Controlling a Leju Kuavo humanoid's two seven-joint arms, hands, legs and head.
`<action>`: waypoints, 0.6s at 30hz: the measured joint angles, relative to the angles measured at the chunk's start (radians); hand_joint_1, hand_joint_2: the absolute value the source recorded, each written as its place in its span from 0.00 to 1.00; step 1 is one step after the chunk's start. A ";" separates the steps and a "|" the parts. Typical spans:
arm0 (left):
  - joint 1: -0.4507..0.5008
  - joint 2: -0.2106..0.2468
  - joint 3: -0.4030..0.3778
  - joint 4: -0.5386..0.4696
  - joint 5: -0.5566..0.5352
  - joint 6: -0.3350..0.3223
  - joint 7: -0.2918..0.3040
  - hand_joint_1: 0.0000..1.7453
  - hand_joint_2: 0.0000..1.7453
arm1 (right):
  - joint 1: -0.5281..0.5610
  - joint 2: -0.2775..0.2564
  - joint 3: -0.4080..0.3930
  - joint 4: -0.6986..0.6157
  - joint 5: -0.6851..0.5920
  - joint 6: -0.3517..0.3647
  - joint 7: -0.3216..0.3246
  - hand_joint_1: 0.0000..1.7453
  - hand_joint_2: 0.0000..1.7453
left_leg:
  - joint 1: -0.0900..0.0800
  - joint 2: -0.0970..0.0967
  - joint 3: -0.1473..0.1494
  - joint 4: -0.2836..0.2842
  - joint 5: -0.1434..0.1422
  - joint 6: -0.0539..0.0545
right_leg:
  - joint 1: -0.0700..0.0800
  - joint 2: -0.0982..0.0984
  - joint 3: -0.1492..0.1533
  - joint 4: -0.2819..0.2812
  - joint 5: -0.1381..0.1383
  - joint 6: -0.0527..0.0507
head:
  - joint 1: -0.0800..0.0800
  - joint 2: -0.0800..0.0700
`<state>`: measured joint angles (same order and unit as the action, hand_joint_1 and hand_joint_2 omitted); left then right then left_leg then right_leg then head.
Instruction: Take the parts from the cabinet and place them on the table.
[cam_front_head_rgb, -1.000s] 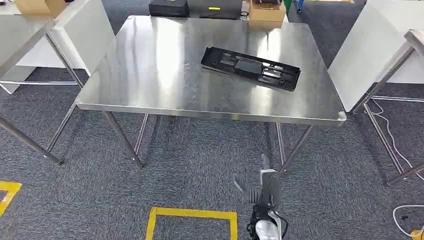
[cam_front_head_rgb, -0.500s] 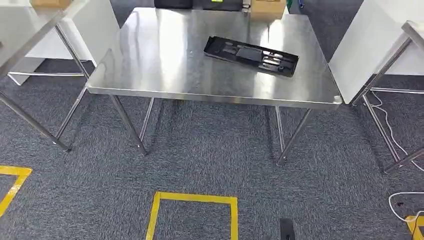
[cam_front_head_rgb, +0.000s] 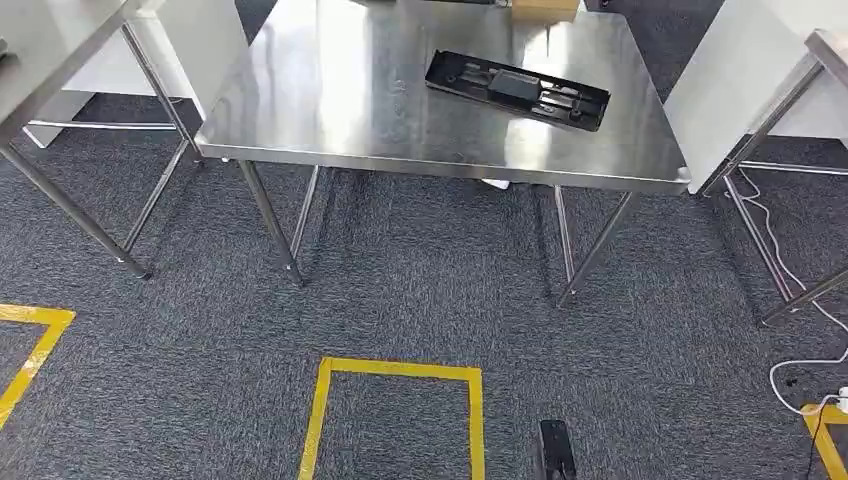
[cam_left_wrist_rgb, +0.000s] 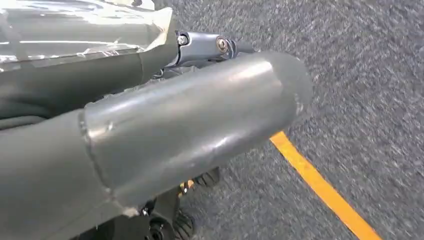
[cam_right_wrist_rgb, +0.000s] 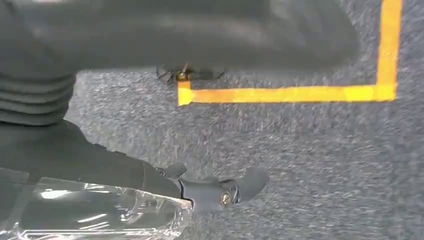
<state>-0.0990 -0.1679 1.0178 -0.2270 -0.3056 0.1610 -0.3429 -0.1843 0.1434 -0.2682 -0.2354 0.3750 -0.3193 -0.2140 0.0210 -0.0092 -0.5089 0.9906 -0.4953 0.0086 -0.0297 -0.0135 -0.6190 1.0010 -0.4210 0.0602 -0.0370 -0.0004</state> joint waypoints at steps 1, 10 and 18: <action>-0.001 0.000 0.000 0.000 -0.001 -0.001 -0.001 0.00 0.00 | 0.000 -0.001 -0.001 0.000 0.000 0.001 -0.009 0.00 0.00 | -0.001 0.000 -0.014 0.000 0.009 0.015 | 0.001 0.001 -0.023 0.049 -0.049 -0.010 | 0.010 0.000; -0.002 -0.010 -0.008 0.002 -0.032 -0.029 -0.018 0.00 0.00 | -0.006 -0.020 -0.029 -0.001 -0.019 0.000 -0.069 0.00 0.00 | -0.047 0.005 -0.110 0.002 0.097 0.045 | 0.051 0.007 0.183 -0.029 -0.113 -0.064 | 0.018 0.000; -0.001 -0.002 -0.017 0.004 -0.052 -0.042 -0.042 0.00 0.00 | -0.008 -0.018 -0.059 0.000 -0.043 0.003 -0.101 0.00 0.00 | -0.020 0.005 -0.166 0.154 -0.069 -0.004 | 0.030 0.005 0.132 -0.083 -0.027 -0.095 | 0.016 0.000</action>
<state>-0.1001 -0.1694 1.0010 -0.2228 -0.3574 0.1194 -0.3853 -0.1927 0.1259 -0.3269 -0.2354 0.3319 -0.3159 -0.3147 0.0008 -0.0039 -0.6748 1.1449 -0.5647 0.0045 0.0002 -0.0086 -0.4874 0.9179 -0.4482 -0.0352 -0.0214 -0.0004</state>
